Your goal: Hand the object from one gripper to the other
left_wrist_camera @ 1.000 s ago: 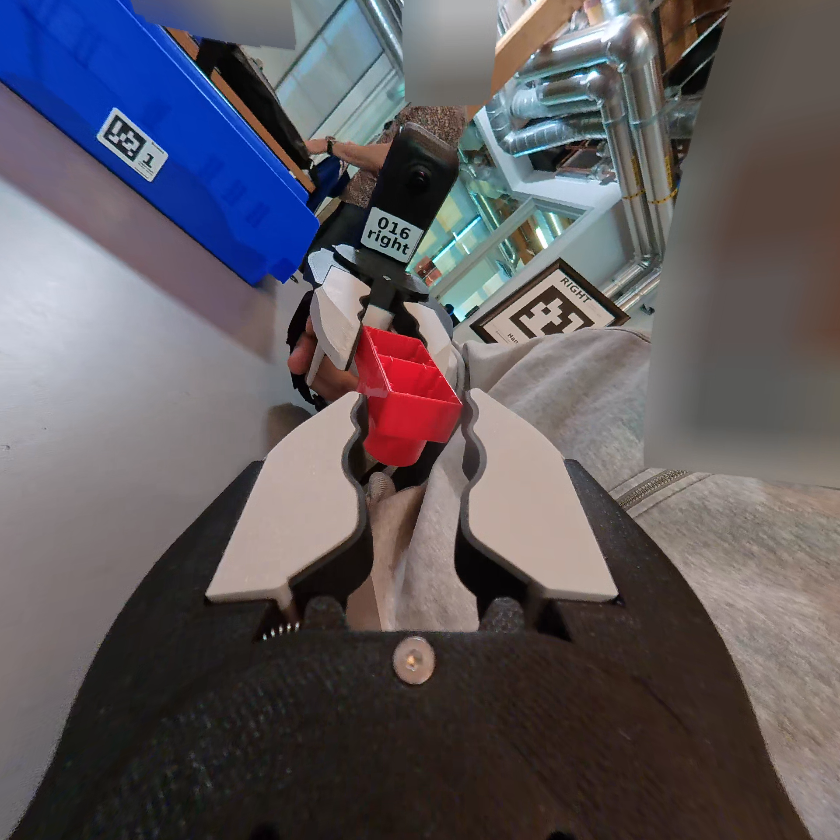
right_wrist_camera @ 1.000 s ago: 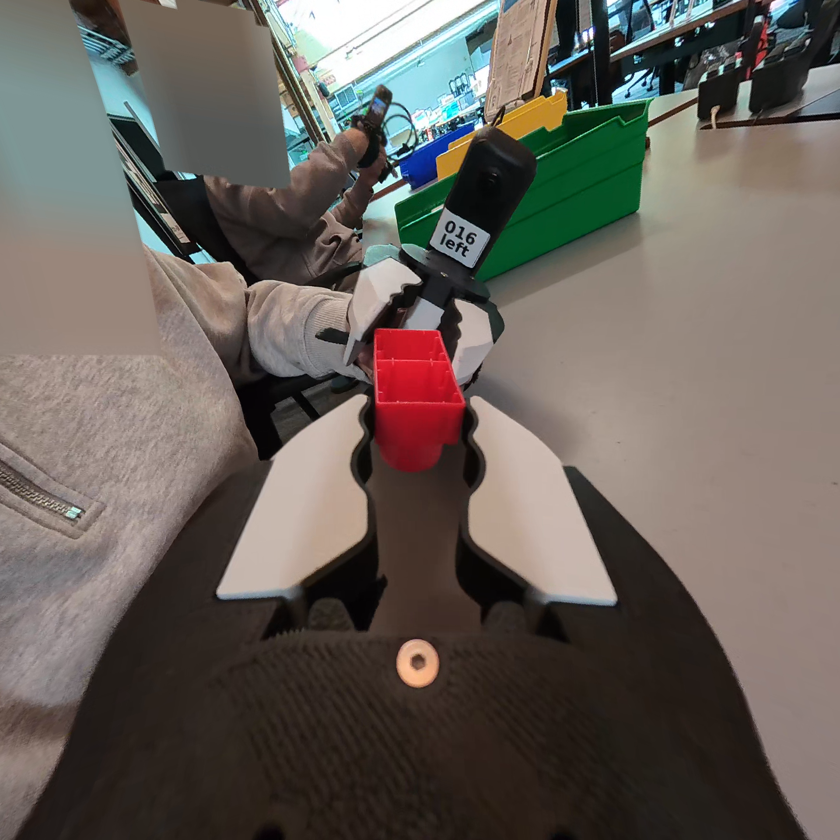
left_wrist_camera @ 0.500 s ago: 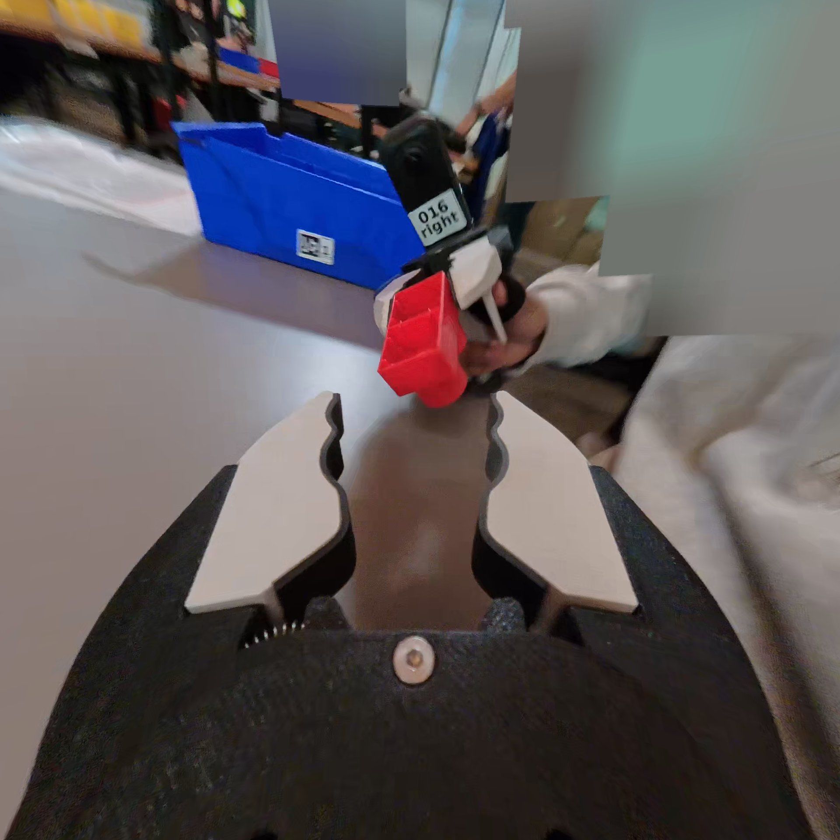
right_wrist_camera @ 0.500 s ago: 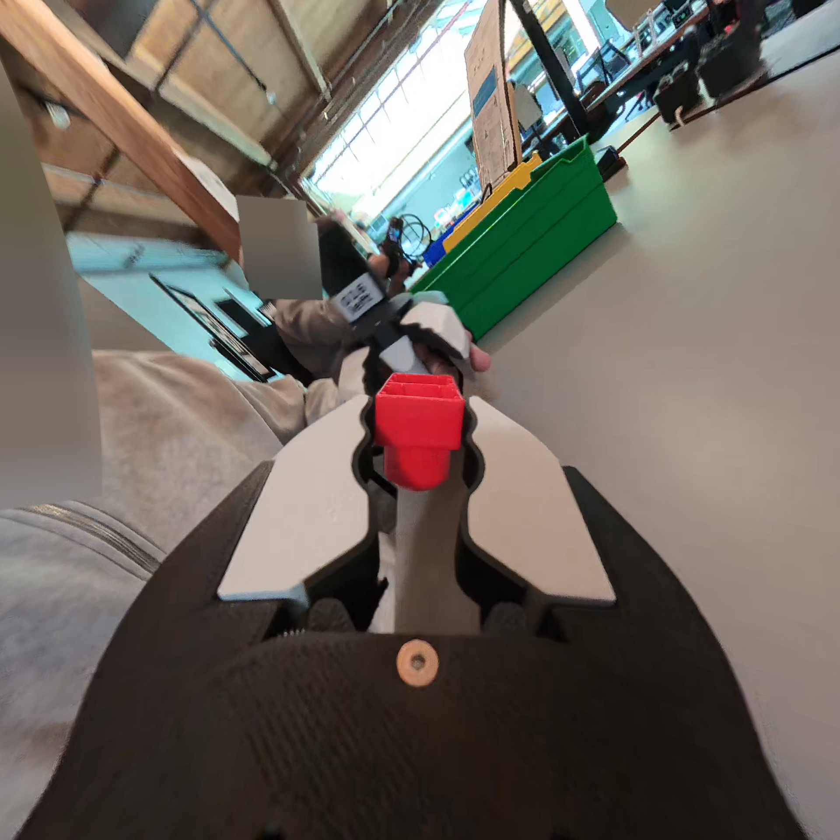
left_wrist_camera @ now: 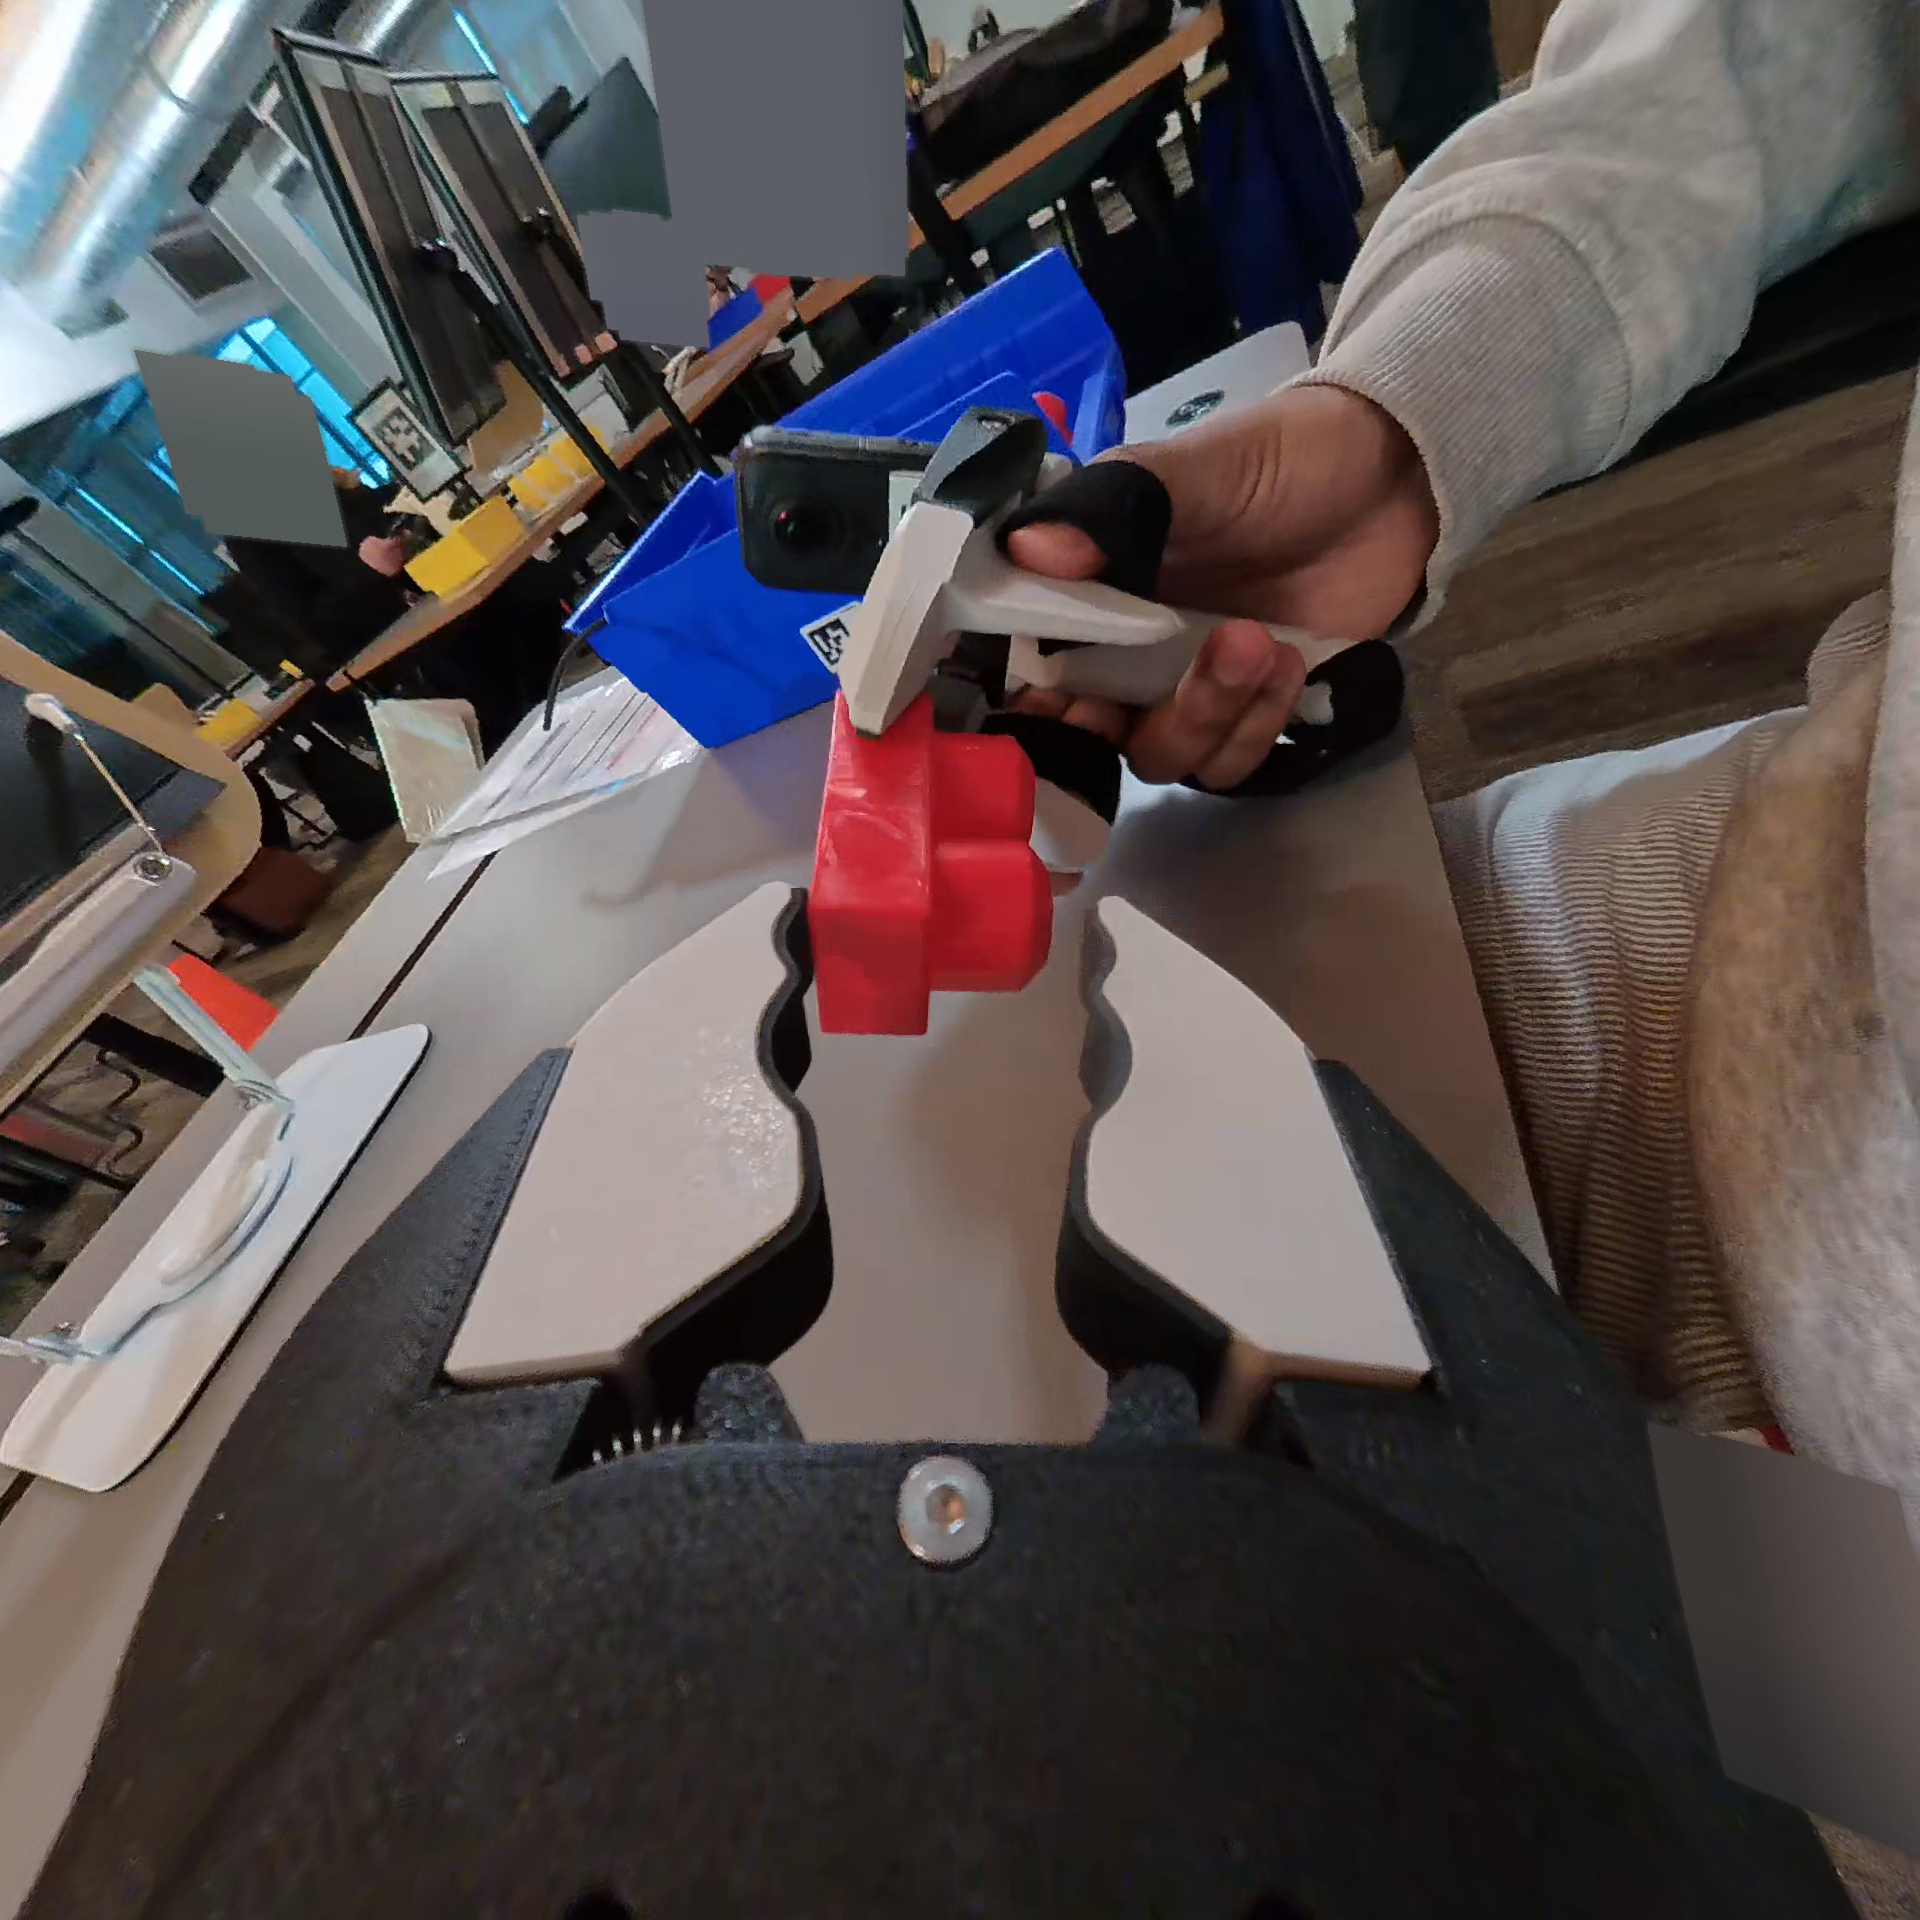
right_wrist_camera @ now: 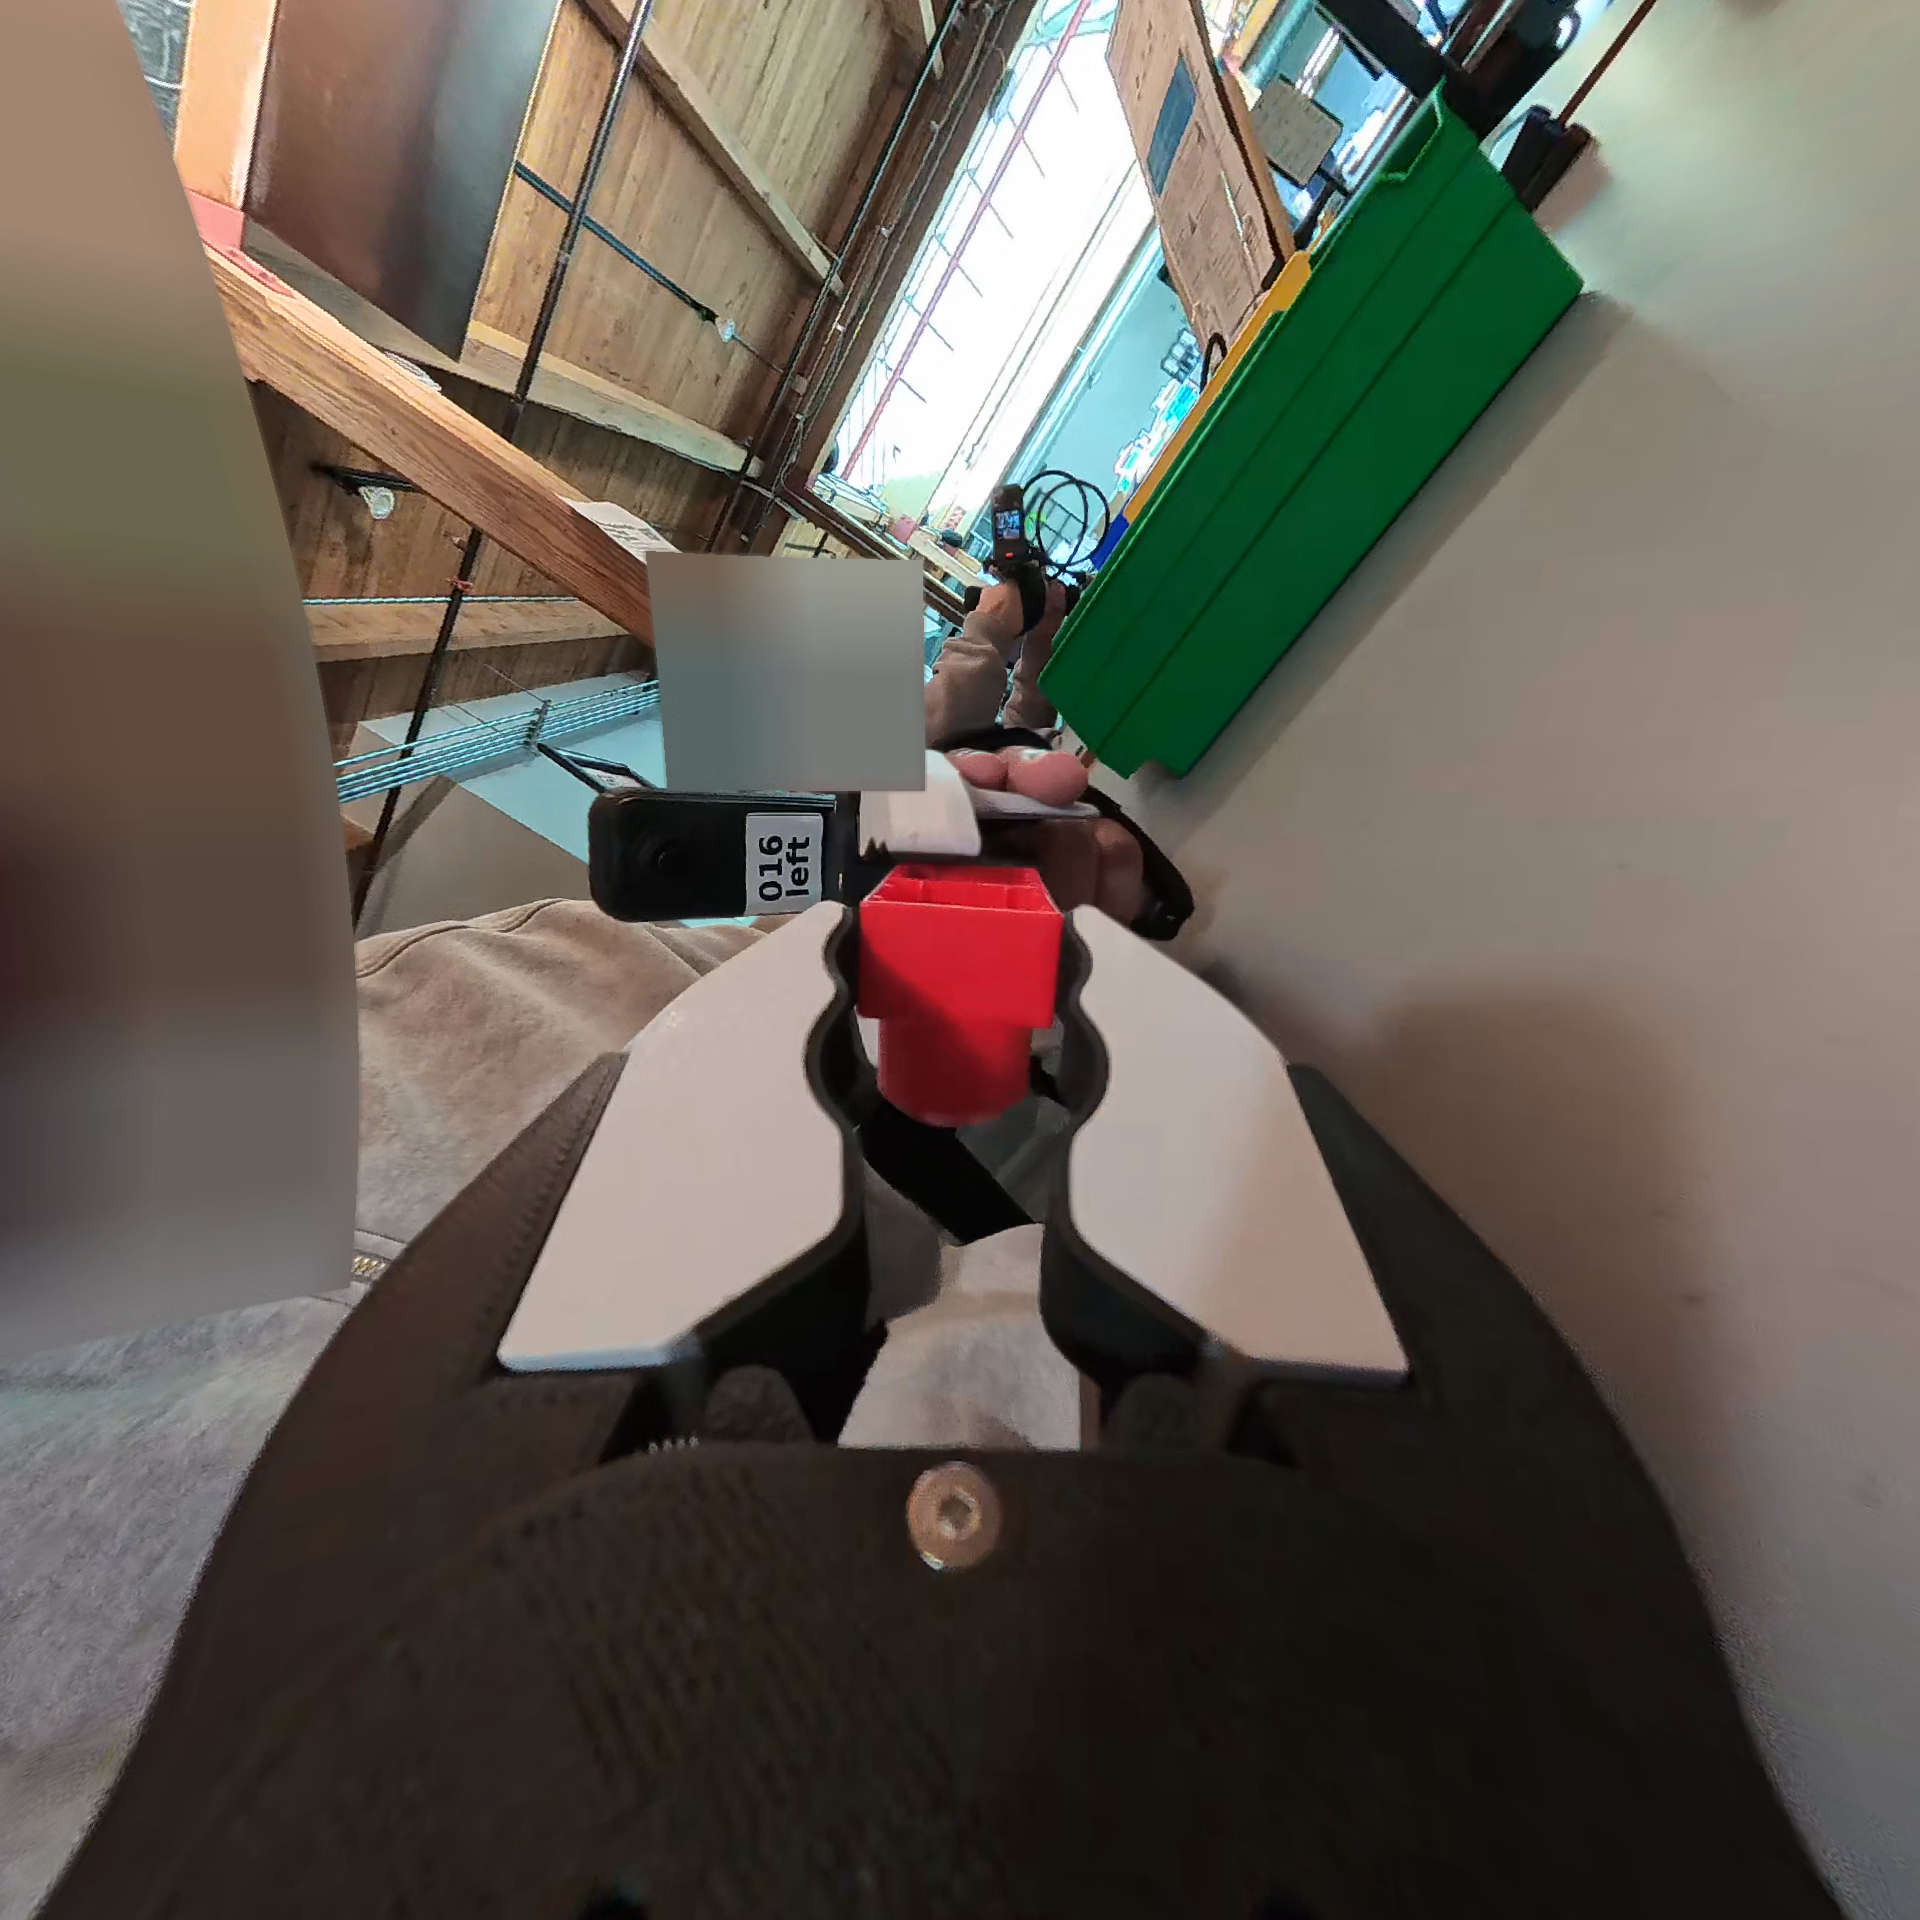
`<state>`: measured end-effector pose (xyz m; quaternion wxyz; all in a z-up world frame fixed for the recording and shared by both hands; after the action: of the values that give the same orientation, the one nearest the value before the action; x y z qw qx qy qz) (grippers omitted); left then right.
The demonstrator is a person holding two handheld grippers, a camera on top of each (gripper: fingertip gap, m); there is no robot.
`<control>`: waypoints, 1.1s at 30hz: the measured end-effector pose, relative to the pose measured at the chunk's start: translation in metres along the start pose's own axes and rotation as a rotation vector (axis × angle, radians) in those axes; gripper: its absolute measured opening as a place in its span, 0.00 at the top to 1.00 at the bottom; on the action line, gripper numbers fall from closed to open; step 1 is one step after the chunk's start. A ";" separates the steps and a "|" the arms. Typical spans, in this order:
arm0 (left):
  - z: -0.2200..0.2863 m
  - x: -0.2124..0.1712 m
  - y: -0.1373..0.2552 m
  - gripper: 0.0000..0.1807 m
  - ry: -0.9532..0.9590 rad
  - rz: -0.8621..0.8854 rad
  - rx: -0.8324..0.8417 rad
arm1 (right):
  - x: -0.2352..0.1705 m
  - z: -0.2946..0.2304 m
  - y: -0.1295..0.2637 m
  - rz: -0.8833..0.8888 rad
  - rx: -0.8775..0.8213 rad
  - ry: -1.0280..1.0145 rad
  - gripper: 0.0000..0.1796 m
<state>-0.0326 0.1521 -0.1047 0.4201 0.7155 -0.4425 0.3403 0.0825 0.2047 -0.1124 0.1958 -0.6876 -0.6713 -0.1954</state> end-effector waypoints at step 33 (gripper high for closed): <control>-0.010 -0.027 -0.007 0.77 1.499 0.576 -0.693 | -0.020 -0.033 0.007 0.030 -0.190 1.316 0.76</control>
<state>-0.0371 0.1724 -0.1257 0.6920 -0.0045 -0.2920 0.6602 0.0894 0.1704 -0.0949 0.5062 -0.4482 -0.3818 -0.6301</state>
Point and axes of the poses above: each gripper's, where its closed fingertips meet, y back along the fingers, x out of its top, z = x × y across the jaws, the point moved 6 cm from there along y, back along the fingers, and after that the axes turned 12 degrees about -x, right-handed, at the moved point
